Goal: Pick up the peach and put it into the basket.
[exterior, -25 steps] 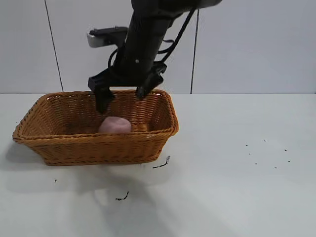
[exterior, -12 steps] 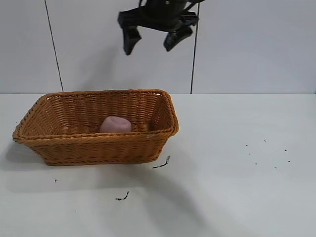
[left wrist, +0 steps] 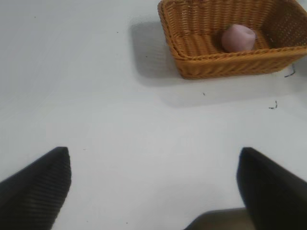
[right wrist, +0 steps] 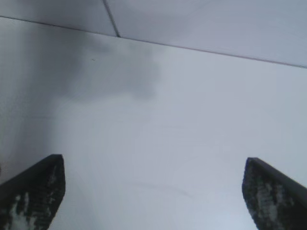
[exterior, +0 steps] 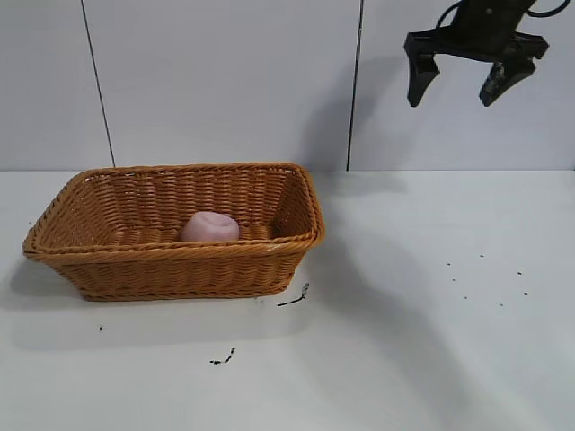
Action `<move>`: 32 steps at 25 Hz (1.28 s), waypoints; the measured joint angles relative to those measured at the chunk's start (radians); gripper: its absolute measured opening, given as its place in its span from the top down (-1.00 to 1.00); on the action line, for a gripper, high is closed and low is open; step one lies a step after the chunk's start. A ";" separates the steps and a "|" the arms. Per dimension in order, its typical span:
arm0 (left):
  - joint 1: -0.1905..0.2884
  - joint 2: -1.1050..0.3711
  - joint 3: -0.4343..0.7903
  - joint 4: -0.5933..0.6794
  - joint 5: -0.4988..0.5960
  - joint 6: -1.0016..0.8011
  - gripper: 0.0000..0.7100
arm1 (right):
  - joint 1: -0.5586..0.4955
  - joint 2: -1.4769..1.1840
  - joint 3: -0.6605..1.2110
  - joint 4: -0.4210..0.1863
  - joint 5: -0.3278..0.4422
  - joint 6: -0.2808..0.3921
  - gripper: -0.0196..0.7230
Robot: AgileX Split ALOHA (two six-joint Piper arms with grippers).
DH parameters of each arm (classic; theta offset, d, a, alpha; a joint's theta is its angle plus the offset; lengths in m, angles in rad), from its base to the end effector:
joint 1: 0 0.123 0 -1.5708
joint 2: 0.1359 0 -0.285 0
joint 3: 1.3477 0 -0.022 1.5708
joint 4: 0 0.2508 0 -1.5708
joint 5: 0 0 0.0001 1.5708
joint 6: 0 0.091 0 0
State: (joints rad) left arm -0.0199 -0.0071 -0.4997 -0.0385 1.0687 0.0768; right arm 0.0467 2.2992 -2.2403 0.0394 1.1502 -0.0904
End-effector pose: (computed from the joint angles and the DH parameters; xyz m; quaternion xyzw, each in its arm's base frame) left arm -0.0063 -0.0029 0.2766 0.0421 0.8523 -0.0044 0.5213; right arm 0.5056 0.0269 0.2551 -0.0629 0.9727 0.0145 0.2229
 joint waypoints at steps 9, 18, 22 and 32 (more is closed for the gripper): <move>0.000 0.000 0.000 0.000 0.000 0.000 -0.95 | -0.009 -0.097 0.043 -0.019 0.064 0.003 -0.91; 0.000 0.000 0.000 0.000 0.000 0.000 -0.95 | -0.009 -0.576 0.526 -0.018 0.064 0.007 -0.91; 0.000 0.000 0.000 0.000 0.000 0.000 -0.95 | -0.009 -0.896 0.819 -0.015 0.064 0.008 -0.91; 0.000 0.000 0.000 0.000 0.000 0.000 -0.95 | -0.009 -1.652 1.456 -0.014 -0.047 0.008 -0.91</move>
State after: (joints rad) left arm -0.0199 -0.0071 -0.4997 -0.0385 1.0687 0.0768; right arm 0.0382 0.6475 -0.7847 0.0252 1.1037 -0.0822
